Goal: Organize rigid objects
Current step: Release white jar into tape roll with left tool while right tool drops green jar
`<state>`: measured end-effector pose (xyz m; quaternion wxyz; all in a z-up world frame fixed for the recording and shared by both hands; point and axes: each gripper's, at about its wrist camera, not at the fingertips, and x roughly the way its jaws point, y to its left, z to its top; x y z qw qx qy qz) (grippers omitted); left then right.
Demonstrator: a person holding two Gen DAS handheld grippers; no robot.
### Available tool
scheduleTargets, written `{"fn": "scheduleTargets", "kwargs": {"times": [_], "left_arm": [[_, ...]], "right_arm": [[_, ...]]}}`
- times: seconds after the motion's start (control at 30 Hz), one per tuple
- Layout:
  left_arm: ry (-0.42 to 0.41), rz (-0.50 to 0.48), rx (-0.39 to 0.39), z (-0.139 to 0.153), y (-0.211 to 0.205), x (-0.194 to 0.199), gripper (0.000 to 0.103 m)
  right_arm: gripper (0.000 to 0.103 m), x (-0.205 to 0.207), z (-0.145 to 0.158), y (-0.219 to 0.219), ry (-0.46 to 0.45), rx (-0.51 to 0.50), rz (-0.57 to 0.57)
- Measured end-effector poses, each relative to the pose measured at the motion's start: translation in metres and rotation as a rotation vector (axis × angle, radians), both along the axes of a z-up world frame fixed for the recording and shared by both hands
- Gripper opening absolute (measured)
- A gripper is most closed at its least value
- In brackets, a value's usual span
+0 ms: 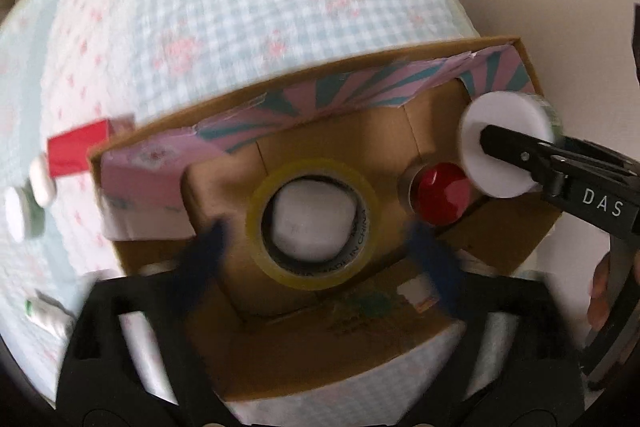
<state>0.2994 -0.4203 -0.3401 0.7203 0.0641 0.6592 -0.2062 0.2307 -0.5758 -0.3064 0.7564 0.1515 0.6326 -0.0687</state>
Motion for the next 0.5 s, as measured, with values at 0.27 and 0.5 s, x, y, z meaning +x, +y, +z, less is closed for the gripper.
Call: {"fn": "scheduleTargets", "kwargs": {"times": [0.27, 0.5], "left_arm": [[0.016, 0.039, 0.017, 0.001, 0.022, 0.000, 0.103], [0.010, 0.060, -0.005, 0.015, 0.037, -0.009, 0.103]], "right_arm": [[0.103, -0.005, 0.010, 0.003, -0.056, 0.020, -0.034], [0.103, -0.006, 0.019, 0.017, -0.076, 0.004, 0.004]]}}
